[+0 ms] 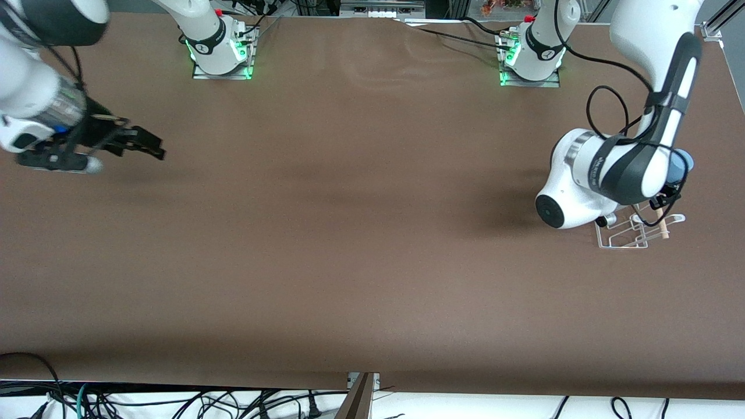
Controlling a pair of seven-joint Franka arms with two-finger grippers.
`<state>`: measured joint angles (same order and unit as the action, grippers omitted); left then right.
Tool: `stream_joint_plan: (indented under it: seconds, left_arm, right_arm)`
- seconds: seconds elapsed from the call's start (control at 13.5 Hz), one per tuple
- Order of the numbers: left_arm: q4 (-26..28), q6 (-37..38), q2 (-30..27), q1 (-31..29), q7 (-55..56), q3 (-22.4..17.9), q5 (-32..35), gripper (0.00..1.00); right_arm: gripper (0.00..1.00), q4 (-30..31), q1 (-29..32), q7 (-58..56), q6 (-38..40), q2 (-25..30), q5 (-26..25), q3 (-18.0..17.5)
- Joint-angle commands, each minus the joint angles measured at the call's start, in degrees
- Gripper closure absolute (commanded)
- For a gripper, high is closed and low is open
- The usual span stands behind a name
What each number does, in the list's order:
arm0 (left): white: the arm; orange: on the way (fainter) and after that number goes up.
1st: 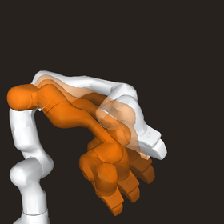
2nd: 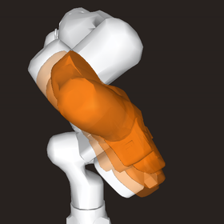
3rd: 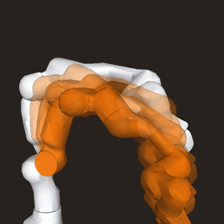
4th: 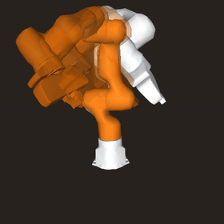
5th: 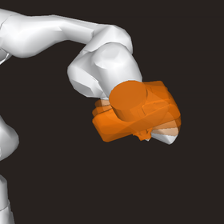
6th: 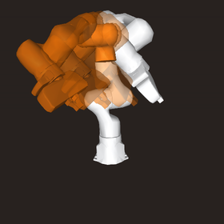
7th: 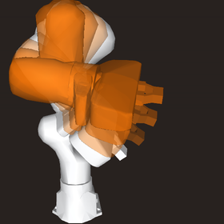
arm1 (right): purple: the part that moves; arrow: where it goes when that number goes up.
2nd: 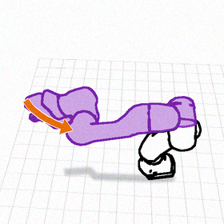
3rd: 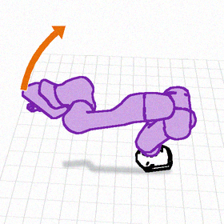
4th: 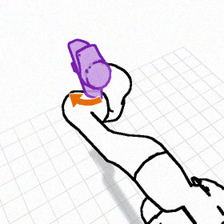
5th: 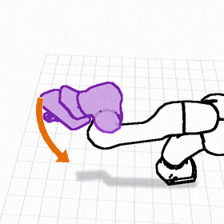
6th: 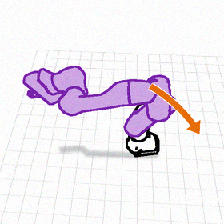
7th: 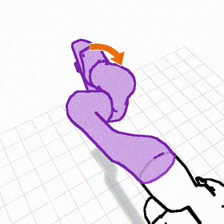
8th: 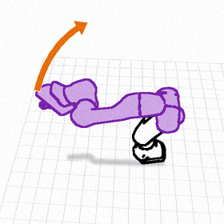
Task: Transfer cup to left arm and place on rack
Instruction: 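Carry the cup with the left gripper over the wire rack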
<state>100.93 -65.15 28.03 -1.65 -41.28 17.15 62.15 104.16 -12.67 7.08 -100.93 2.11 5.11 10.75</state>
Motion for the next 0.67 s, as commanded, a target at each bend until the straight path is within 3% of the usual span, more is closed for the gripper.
stream_joint_plan:
  seconds: [0.0,0.3,0.59]
  left_arm:
    - [8.3,-1.5,-5.0,-0.7,0.8,0.5,1.7,1.0]
    - [17.8,-4.8,-6.8,-0.7,10.5,0.7,1.6,1.0]
    - [21.3,-7.1,-6.3,-0.5,16.1,0.7,1.6,1.0]
  right_arm:
    - [0.02,-0.4,-0.2,-2.0,-0.8,0.4,-0.2,1.0]
    - [0.02,-1.2,-0.3,-2.6,-0.9,-0.7,-0.2,1.2]
    - [0.02,-3.4,0.5,-3.2,-0.4,-2.1,-0.3,1.0]
